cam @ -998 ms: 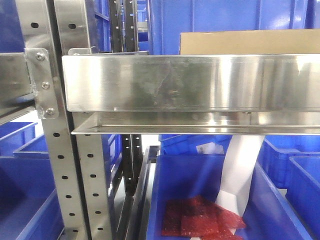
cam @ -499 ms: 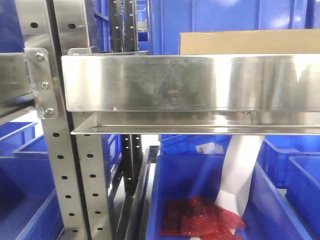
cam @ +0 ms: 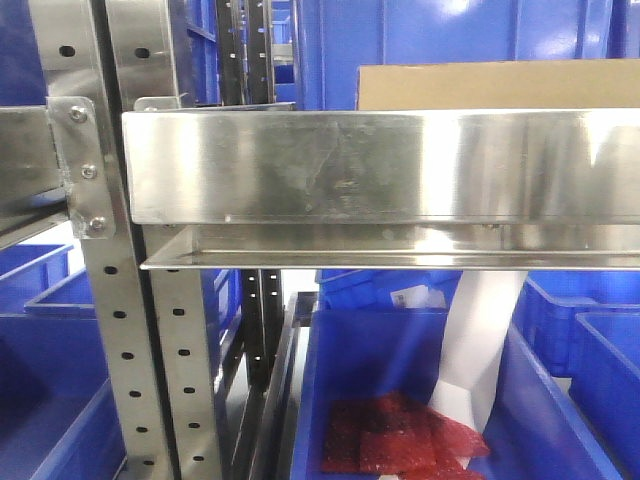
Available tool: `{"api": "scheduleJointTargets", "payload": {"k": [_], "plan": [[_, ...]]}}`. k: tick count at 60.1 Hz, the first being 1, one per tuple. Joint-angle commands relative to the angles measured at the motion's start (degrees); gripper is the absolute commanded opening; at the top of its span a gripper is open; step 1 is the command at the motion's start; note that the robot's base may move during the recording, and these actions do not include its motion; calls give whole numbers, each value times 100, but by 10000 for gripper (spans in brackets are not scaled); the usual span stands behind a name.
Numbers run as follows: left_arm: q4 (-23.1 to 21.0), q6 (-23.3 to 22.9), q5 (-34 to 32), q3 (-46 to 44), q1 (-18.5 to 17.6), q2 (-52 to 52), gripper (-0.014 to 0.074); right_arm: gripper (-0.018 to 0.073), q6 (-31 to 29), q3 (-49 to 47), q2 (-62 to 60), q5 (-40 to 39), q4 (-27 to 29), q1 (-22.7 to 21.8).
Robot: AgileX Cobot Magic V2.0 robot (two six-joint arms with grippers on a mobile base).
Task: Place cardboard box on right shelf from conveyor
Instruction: 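Open the right gripper and withdraw it from the box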
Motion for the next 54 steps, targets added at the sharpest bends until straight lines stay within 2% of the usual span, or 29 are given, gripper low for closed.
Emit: {"api": "scheduleJointTargets", "payload": {"k": [1,11,24,41,48,54], "plan": [[-34,1,-487,47,9,-83,-116,44,-100,48,-225,-609,46,-327],[-34,1,-487,47,9,-83,-116,44,-100,1013,-1054,-1168,46,-1095],[-34,1,-487,47,9,-83,-115,44,-94,2608,-2179,-2182,52,-1574],[-34,1,-487,47,9,-83,-116,44,-94,3472,-3319,-2104,52,-1924],[-34,1,-487,47,9,-83,-116,44,-94,3787,-3315,-2161,52,-1942],[-34,1,-487,47,9,-83,-115,44,-94,3771,-3315,-1895,52,-1942]]}}
